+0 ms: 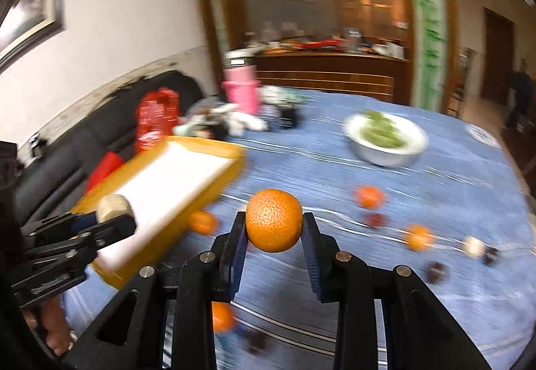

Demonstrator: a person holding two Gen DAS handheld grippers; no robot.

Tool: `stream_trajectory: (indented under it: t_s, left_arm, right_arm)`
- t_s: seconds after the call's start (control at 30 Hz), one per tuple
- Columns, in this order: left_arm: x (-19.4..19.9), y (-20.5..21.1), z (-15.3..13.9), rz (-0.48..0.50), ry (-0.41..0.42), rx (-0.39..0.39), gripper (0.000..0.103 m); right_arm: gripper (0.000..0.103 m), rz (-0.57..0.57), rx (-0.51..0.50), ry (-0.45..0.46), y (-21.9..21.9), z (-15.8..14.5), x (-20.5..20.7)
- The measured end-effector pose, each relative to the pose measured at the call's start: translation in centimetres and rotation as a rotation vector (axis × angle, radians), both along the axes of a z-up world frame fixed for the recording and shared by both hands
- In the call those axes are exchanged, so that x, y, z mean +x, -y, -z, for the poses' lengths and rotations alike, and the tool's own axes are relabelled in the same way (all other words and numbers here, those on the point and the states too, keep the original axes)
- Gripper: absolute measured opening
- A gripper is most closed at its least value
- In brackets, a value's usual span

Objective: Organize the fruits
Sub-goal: 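Carry both held items over the yellow tray and open both tools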

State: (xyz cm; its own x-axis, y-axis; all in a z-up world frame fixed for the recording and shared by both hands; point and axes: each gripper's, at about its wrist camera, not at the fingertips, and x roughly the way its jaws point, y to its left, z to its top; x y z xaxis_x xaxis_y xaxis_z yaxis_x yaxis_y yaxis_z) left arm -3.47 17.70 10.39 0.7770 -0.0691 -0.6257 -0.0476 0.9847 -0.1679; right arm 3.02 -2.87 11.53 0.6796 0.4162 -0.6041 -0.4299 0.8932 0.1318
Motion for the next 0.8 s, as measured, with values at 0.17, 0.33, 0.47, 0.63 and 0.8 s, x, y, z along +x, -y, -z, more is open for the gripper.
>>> stream_trajectory:
  t_s: [0.17, 0.33, 0.47, 0.63, 0.8]
  left_arm:
    - [-0.1, -5.4, 1.3, -0.138, -0.045, -0.017, 0.031]
    - [-0.2, -7.5, 2.7, -0.176, -0.089, -0.022, 0.031]
    - [0.1, -8.5, 3.8, -0.190, -0.134, -0.025, 0.031]
    - [0.7, -8.7, 4.8, -0.203, -0.194, -0.033, 0.032]
    - [0.7, -8.9, 4.9, -0.255, -0.225, -0.022, 0.040]
  right_arm:
    - [0.032, -0.145, 0.024, -0.016, -9.7, 0.1, 0.6]
    - [0.032, -0.232, 0.003, -0.051, -16.1, 1.2, 1.0]
    - [0.032, -0.268, -0.043, -0.098, -18.6, 3.1, 1.6]
    - [0.033, -0.279, -0.090, -0.165, -19.4, 5.2, 2.2]
    - [0.046, -0.286, -0.091, -0.185, -19.0, 5.6, 2.5]
